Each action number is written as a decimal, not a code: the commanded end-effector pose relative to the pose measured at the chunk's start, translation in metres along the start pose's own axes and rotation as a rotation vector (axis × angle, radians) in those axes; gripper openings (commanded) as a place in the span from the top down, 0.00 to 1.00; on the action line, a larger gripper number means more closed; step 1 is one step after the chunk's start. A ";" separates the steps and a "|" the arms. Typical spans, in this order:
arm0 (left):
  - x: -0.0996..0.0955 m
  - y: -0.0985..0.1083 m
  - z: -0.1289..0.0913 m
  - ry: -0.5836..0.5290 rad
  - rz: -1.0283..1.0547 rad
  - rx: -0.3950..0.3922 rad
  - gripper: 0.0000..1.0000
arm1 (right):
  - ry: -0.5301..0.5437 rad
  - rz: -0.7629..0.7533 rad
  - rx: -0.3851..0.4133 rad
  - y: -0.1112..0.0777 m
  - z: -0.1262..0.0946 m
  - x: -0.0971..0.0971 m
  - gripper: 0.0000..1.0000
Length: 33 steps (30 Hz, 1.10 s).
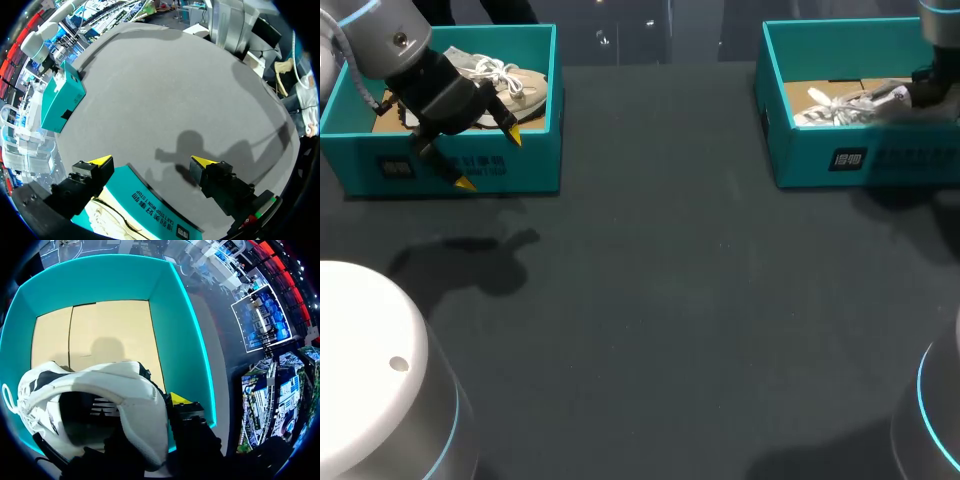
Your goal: Take the shoe out of the shoebox, open the shoe tongue, remove and reinsert the insole, then place the shoe into the shoebox
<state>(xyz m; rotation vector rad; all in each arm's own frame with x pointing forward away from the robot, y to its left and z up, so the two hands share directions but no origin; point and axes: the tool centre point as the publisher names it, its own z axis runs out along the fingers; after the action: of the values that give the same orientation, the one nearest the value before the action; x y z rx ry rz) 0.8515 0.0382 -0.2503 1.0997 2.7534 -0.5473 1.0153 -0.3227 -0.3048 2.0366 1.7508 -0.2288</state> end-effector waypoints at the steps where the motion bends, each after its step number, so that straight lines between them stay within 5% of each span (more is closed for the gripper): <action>1: 0.001 0.000 0.000 0.000 0.001 -0.001 0.00 | 0.009 -0.002 0.010 0.003 0.008 0.008 1.00; 20: 0.001 0.000 0.000 0.000 0.001 -0.001 0.00 | -0.007 0.025 0.051 -0.001 0.023 -0.007 1.00; 33: 0.001 0.000 0.000 0.000 0.001 -0.001 0.00 | 0.043 0.011 0.090 -0.006 0.048 0.004 1.00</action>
<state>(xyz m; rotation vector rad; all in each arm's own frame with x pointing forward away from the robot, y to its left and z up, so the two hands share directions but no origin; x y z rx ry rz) 0.8515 0.0383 -0.2503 1.0997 2.7534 -0.5473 1.0139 -0.3372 -0.3463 2.1236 1.7789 -0.2685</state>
